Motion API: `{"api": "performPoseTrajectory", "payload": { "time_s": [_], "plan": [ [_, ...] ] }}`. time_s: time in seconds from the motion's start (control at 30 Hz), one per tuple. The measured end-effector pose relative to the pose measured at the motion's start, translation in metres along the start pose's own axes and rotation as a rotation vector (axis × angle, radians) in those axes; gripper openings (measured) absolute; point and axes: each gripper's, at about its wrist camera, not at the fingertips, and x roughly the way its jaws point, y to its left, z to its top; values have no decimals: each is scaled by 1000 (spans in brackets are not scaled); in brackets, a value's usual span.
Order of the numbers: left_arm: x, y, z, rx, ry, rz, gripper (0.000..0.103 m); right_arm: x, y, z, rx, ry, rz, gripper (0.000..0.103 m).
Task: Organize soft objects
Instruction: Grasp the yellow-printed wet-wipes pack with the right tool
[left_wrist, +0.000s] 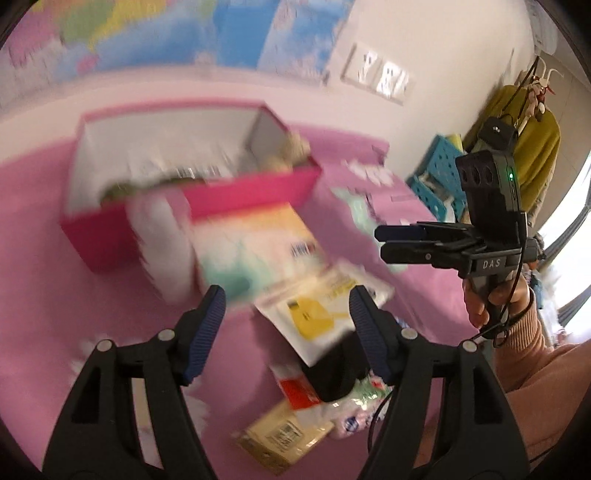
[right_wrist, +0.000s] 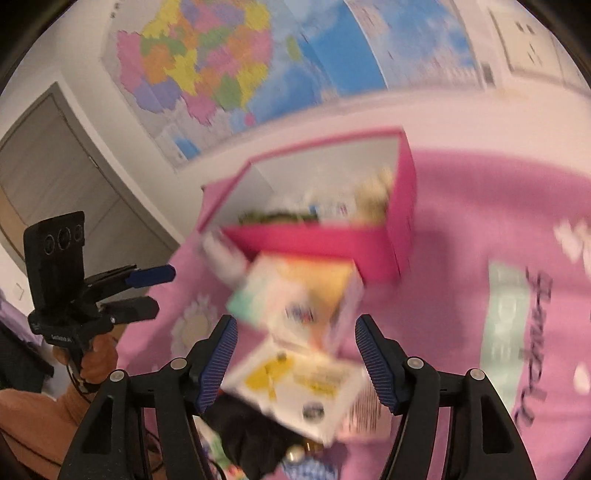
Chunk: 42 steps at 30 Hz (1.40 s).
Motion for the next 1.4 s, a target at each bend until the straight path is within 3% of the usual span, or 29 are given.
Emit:
{"api": "performPoseTrajectory", "payload": {
  "time_s": [0.3, 0.63, 0.9, 1.1, 1.4],
  "plan": [
    [47, 3, -25, -77, 155, -67, 71, 22, -39, -41, 177, 103, 24, 68],
    [67, 7, -28, -132, 222, -156, 71, 35, -34, -47, 187, 127, 76, 67],
    [77, 1, -26, -119, 246, -204, 70, 39, -30, -48, 169, 120, 78, 44],
    [71, -2, -26, -128, 229, -204, 68, 35, -31, -49, 153, 96, 69, 35],
    [41, -19, -18, -62, 150, -161, 68, 14, -22, -46, 114, 32, 59, 22]
  ]
}}
